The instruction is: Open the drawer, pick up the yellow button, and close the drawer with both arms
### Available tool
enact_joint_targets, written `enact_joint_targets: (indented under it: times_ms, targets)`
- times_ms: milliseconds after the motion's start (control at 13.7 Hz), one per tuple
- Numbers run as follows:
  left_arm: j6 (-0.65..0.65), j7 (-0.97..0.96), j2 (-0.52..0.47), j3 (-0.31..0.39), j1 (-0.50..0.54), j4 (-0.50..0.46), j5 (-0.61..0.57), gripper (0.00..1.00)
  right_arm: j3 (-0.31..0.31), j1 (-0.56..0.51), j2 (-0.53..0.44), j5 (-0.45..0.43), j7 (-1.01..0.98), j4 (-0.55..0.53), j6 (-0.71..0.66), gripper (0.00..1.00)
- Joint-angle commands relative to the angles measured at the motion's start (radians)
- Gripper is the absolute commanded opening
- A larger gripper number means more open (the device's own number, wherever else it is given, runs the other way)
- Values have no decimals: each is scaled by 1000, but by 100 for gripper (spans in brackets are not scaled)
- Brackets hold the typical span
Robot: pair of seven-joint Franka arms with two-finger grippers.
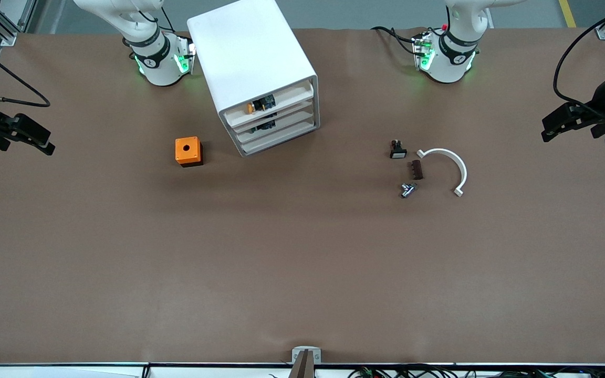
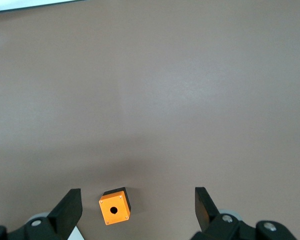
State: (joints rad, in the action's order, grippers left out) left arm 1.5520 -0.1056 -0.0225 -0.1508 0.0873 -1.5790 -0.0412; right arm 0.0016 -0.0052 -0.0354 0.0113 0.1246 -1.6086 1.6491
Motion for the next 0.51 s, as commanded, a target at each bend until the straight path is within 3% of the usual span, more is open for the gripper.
enact_joint_targets:
  times_ms: [0,438]
  targets:
    - [-19,12,9,-13,19,20,10,100,6,-7,2,-16,-3,6,3,100]
    - [-41,12,75,-12,15,105,-2,100,8,-16,5,-11,-5,6,3,100]
